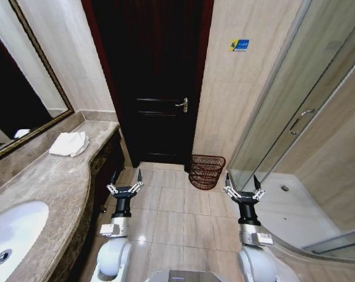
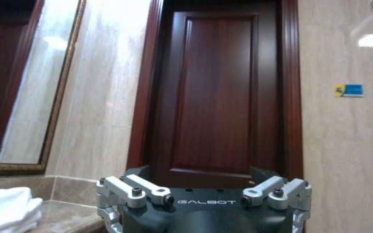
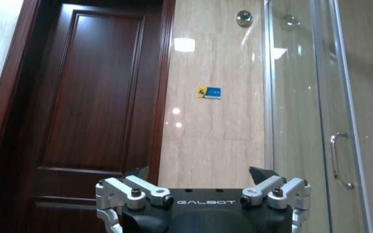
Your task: Discard the used towel into the hamper.
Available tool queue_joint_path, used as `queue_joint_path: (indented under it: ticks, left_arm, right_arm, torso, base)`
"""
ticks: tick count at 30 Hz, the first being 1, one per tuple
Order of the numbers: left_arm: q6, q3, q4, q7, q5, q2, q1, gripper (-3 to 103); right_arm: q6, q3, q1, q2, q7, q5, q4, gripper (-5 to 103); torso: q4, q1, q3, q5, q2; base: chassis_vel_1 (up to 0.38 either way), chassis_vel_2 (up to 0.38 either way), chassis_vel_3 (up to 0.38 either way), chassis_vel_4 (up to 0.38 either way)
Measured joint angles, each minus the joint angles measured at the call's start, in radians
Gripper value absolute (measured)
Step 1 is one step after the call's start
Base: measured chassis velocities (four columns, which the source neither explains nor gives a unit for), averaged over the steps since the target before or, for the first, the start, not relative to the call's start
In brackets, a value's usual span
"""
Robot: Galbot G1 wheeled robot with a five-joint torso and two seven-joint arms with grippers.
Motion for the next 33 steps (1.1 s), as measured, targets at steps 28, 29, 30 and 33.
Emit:
queue_joint_path:
  ticks: [28,29,30,33]
  left_arm:
    - [-0.007,0.001,0.004,-0.003,0.006,0.001,0.002,100]
    - [-0.006,0.001,0.004,-0.003,0.006,0.001,0.002,100]
    - [-0.006,0.001,0.005,-0.003,0.006,0.000,0.002,100]
    - [-0.006,0.001,0.005,-0.004,0.006,-0.001,0.003,100]
  right_arm:
    - [0.036,0.005,0.009,-0.002,0.009,0.011,-0.002,100]
    - [0.038,0.006,0.009,-0.002,0.009,0.011,-0.003,100]
    - [0.039,0.006,0.009,-0.002,0.010,0.011,-0.004,100]
    - [0.042,0.007,0.012,-0.002,0.012,0.011,-0.006,100]
  torso:
    - [0.0000,0.001,0.000,0.0000,0.000]
    - [0.0000,0.001,0.000,0.0001,0.000]
    - [-0.0001,0.000,0.000,0.0000,0.000]
    - [-0.0001,0.000,0.000,0.0001,0.000]
  base:
    - [-0.123,0.118,0.119,-0.116]
    - [0.000,0.000,0.000,0.000]
    - [0.000,0.000,0.000,0.000]
    - [0.062,-0.021,-0.008,0.050]
